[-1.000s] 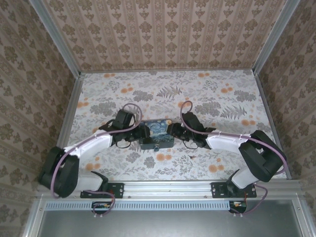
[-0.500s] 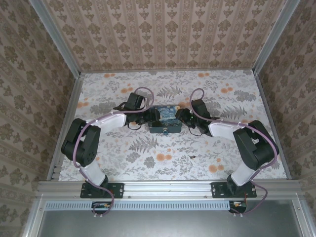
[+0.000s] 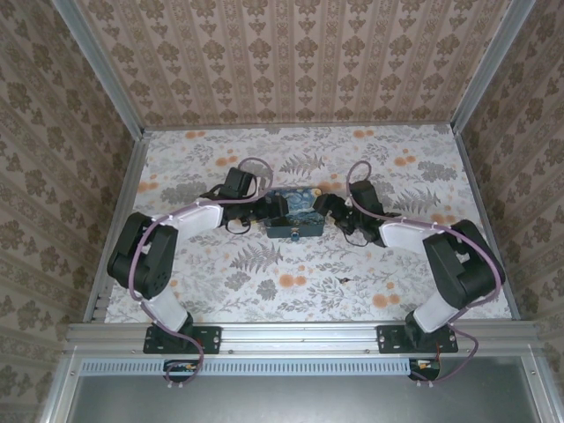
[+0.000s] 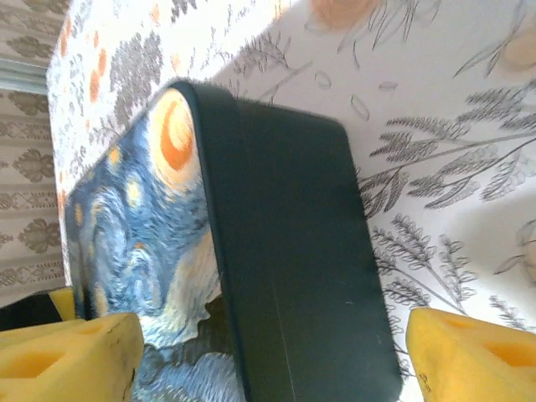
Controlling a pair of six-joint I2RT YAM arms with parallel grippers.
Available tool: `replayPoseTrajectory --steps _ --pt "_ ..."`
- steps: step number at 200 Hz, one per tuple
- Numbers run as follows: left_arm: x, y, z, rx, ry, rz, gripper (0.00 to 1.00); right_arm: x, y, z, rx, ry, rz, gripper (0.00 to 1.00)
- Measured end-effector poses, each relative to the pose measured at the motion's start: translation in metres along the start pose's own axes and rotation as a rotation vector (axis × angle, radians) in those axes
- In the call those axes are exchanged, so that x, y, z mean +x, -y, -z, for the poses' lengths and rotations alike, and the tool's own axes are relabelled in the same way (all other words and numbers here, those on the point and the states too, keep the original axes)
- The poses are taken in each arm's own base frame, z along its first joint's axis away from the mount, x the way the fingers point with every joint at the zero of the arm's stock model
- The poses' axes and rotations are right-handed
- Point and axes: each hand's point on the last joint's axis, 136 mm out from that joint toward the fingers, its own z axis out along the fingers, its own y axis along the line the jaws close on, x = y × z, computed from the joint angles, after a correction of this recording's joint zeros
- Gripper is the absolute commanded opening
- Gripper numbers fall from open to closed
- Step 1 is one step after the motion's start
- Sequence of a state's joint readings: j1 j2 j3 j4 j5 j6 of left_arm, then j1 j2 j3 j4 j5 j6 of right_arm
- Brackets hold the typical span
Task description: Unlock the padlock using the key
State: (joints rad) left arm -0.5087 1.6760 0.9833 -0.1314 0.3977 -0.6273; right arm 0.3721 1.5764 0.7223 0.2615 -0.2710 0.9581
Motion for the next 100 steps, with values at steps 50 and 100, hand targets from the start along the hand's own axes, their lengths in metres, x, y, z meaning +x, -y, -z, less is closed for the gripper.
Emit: replayPoseTrajectory --steps 50,100 --pt "-0.017 0.021 0.041 0.038 0.083 -0.048 1.0 -0.031 -0.003 0.042 0.023 0.084 0.075 1.0" --pt "-0.018 0.032 0.062 0.043 0.1 -0.09 1.0 -0.065 0.008 0.065 0.248 0.138 0.227 1.0"
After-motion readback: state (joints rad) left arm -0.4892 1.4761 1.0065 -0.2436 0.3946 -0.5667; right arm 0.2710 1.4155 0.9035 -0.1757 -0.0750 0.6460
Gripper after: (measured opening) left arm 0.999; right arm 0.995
